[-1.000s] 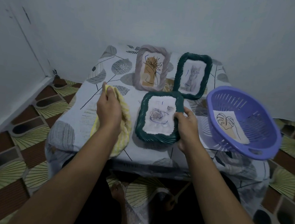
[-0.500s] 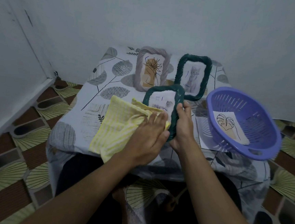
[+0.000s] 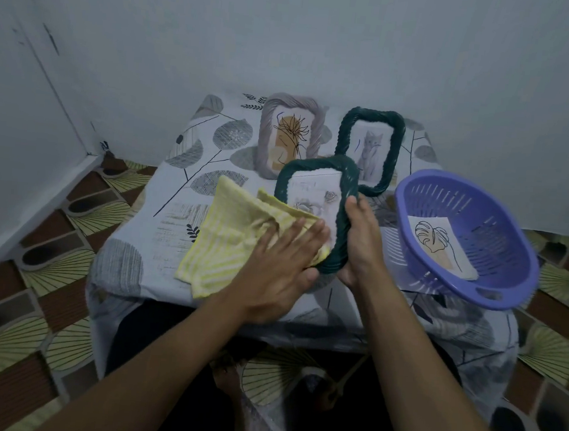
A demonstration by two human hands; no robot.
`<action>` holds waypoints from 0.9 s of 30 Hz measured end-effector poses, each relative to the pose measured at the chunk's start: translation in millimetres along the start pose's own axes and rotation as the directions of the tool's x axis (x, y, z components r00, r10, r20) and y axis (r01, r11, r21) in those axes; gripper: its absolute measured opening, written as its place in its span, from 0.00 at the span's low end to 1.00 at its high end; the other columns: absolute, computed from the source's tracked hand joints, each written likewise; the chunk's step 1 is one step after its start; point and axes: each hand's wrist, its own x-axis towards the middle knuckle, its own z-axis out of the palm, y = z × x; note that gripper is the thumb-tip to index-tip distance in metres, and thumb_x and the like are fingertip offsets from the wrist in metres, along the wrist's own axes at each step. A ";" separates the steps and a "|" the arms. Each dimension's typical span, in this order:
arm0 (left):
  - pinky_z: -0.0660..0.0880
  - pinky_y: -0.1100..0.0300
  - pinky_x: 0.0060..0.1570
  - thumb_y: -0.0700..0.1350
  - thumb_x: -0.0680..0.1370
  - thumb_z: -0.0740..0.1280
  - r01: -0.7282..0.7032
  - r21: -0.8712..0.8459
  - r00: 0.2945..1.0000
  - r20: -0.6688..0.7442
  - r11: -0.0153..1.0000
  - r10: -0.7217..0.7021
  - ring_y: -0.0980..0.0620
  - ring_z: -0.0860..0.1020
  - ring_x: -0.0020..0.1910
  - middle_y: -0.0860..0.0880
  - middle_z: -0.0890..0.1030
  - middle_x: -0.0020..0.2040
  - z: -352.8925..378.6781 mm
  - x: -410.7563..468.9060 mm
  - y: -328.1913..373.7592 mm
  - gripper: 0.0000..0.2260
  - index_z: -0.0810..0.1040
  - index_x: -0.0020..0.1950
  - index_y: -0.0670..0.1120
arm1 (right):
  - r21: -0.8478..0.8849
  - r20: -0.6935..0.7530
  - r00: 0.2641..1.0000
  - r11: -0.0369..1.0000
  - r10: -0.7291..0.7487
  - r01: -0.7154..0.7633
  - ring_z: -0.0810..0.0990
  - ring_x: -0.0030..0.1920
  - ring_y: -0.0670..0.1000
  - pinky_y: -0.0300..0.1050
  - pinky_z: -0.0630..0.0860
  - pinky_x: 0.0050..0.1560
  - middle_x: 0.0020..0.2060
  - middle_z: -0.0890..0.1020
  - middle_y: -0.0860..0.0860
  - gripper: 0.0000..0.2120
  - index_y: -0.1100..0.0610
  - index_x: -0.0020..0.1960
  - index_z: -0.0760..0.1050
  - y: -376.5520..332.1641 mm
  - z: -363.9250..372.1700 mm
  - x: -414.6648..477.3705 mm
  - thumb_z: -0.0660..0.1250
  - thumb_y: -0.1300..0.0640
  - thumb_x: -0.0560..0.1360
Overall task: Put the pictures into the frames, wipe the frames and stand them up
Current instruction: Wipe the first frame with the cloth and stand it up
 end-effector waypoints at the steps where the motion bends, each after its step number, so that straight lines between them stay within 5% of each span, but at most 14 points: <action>1: 0.43 0.37 0.74 0.63 0.81 0.32 0.002 0.059 1.000 -0.020 0.998 -0.001 0.57 0.39 0.80 0.62 0.42 0.80 1.1 -3.5 -4.5 0.27 0.42 0.80 0.59 | 0.021 0.007 1.000 1.000 0.006 -0.006 0.82 0.57 0.58 0.54 0.79 0.60 0.57 0.83 0.59 0.13 0.60 0.66 0.73 -0.6 -1.6 0.1 0.54 0.59 0.85; 3: 0.44 0.31 0.70 0.63 0.81 0.32 0.074 0.148 0.996 -0.064 0.986 -0.065 0.54 0.42 0.80 0.65 0.44 0.79 -4.4 -3.1 -13.3 0.25 0.43 0.79 0.67 | 0.042 0.022 1.000 0.999 0.017 -0.018 0.82 0.57 0.59 0.56 0.78 0.61 0.59 0.82 0.61 0.14 0.60 0.66 0.72 0.3 -2.0 -1.6 0.54 0.59 0.85; 6: 0.32 0.29 0.67 0.66 0.79 0.33 0.283 0.092 0.957 -0.102 0.955 -0.273 0.49 0.31 0.78 0.67 0.35 0.77 -24.7 13.3 -27.7 0.22 0.36 0.74 0.74 | 0.041 0.082 0.997 0.999 0.008 -0.011 0.82 0.57 0.59 0.58 0.78 0.61 0.60 0.82 0.61 0.14 0.60 0.67 0.71 5.7 4.3 -9.3 0.53 0.60 0.85; 10: 0.28 0.33 0.69 0.65 0.78 0.31 0.421 0.090 0.902 -0.143 0.902 -0.407 0.45 0.28 0.76 0.54 0.32 0.80 -42.3 38.0 -32.5 0.29 0.33 0.78 0.60 | -0.026 0.131 0.991 1.000 0.006 -0.003 0.83 0.55 0.56 0.53 0.80 0.57 0.57 0.83 0.58 0.13 0.59 0.66 0.72 9.0 15.9 -16.3 0.53 0.60 0.85; 14: 0.35 0.48 0.77 0.60 0.78 0.34 0.257 0.038 0.965 -0.071 0.966 -0.253 0.48 0.35 0.79 0.41 0.37 0.80 -30.9 33.1 -0.9 0.35 0.37 0.80 0.42 | -0.183 0.081 0.994 0.979 -0.071 0.085 0.83 0.48 0.48 0.46 0.79 0.52 0.47 0.85 0.51 0.11 0.59 0.60 0.75 7.7 18.1 -7.9 0.55 0.60 0.85; 17: 0.38 0.52 0.78 0.55 0.81 0.40 0.029 -0.073 0.999 -0.027 0.997 -0.031 0.53 0.37 0.80 0.45 0.40 0.81 -14.8 9.3 7.7 0.29 0.40 0.80 0.44 | -0.249 -0.011 0.993 0.962 -0.121 0.114 0.81 0.40 0.45 0.44 0.77 0.46 0.39 0.83 0.46 0.09 0.58 0.54 0.75 2.7 10.9 -1.2 0.56 0.60 0.85; 19: 0.39 0.53 0.78 0.53 0.83 0.41 -0.039 -0.112 0.999 -0.028 0.993 0.036 0.56 0.40 0.80 0.51 0.45 0.82 -6.7 -4.1 1.4 0.26 0.46 0.81 0.48 | -0.225 -0.035 0.992 0.968 -0.121 0.110 0.81 0.48 0.52 0.56 0.78 0.56 0.46 0.83 0.54 0.09 0.58 0.54 0.75 1.0 3.7 1.5 0.56 0.59 0.85; 22: 0.41 0.44 0.76 0.57 0.84 0.39 0.028 -0.078 0.990 -0.139 0.997 -0.039 0.54 0.41 0.80 0.60 0.50 0.80 -10.0 -6.6 -14.7 0.23 0.54 0.79 0.62 | -0.150 -0.032 0.997 0.987 -0.067 0.062 0.80 0.52 0.58 0.64 0.74 0.62 0.50 0.82 0.59 0.09 0.58 0.54 0.75 7.0 -1.1 -3.0 0.56 0.60 0.85; 24: 0.37 0.37 0.74 0.63 0.82 0.41 0.192 -0.100 0.965 -0.160 0.976 -0.207 0.50 0.34 0.79 0.63 0.40 0.79 -19.9 2.3 -26.3 0.21 0.50 0.76 0.72 | -0.098 0.002 0.999 0.995 -0.038 0.038 0.81 0.52 0.58 0.62 0.76 0.60 0.50 0.83 0.59 0.09 0.59 0.56 0.74 12.7 0.1 -9.7 0.55 0.60 0.85; 27: 0.39 0.37 0.76 0.61 0.83 0.47 0.270 -0.315 0.938 -0.128 0.910 -0.322 0.47 0.33 0.78 0.57 0.30 0.78 -36.1 18.2 -34.4 0.23 0.44 0.78 0.68 | -0.052 0.034 0.998 0.997 -0.048 0.049 0.83 0.51 0.56 0.56 0.80 0.55 0.51 0.84 0.57 0.11 0.60 0.63 0.72 12.2 5.8 -14.1 0.55 0.60 0.85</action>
